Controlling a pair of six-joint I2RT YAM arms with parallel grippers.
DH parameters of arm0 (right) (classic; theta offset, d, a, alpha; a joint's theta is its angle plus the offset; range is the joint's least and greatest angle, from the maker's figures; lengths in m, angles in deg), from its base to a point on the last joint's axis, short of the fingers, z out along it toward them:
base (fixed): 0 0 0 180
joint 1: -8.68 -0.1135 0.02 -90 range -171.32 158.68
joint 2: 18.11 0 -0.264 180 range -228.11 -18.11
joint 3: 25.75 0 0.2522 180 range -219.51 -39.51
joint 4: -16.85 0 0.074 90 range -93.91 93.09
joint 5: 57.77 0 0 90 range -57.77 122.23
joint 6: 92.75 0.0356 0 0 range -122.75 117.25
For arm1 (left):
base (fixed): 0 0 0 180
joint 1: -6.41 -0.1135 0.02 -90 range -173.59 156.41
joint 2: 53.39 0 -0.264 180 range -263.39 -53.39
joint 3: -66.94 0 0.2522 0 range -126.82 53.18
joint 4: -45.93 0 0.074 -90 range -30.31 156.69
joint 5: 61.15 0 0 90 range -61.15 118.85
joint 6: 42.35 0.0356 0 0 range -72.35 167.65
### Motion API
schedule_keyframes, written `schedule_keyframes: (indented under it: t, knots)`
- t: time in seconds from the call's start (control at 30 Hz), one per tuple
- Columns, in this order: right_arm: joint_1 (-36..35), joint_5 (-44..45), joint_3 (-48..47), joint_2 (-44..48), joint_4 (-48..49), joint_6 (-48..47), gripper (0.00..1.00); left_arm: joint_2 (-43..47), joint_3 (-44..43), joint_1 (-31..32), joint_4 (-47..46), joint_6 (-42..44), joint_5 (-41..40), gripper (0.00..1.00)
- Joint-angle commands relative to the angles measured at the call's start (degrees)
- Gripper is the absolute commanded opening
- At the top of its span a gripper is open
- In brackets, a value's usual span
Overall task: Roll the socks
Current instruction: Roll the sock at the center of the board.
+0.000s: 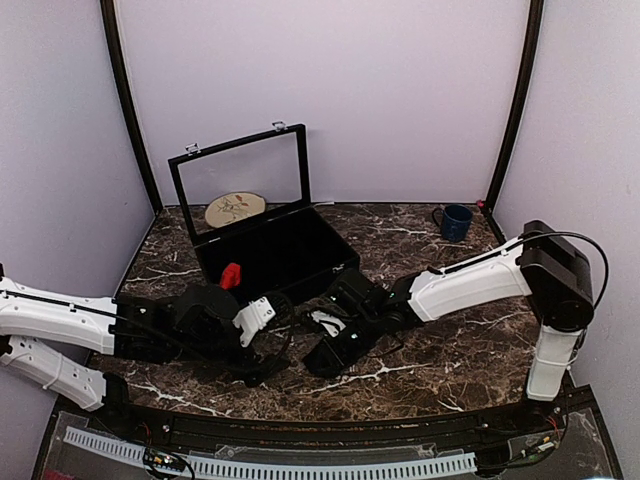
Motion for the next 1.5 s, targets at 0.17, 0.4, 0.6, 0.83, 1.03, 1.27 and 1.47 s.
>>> schedule_keyframes:
  t: [0.17, 0.4, 0.6, 0.83, 1.03, 1.27, 1.47]
  knots:
    - [2.8, -7.7, -1.1, -0.6, -0.7, 1.1, 0.00, -2.6, 5.5, 4.9, -10.4, 14.4, -2.6, 0.88]
    - [3.1, -9.4, -2.4, -3.1, -2.2, 1.1, 0.00, -4.7, 7.5, 5.3, -16.0, 22.7, -3.2, 0.90]
    - [3.6, -10.3, -2.9, -4.7, -2.5, 1.5, 0.00, -6.3, 9.3, 5.4, -21.8, 30.3, -1.6, 0.91]
    - [4.4, -12.2, -3.7, -5.3, -2.3, 2.2, 0.00, -10.2, 10.6, 6.4, -25.7, 37.8, -2.1, 0.85]
    - [4.7, -13.4, -5.4, -6.2, -3.3, 2.1, 0.00, -16.1, 10.3, 6.8, -30.4, 43.5, -5.3, 0.73]
    - [5.1, -15.3, -5.9, -6.9, -4.4, 1.7, 0.00, -23.9, 8.7, 6.7, -36.2, 47.3, -11.5, 0.39]
    - [5.7, -16.7, -5.5, -6.8, -5.2, 1.0, 0.00, -25.4, 7.9, 6.7, -37.1, 49.4, -9.2, 0.45]
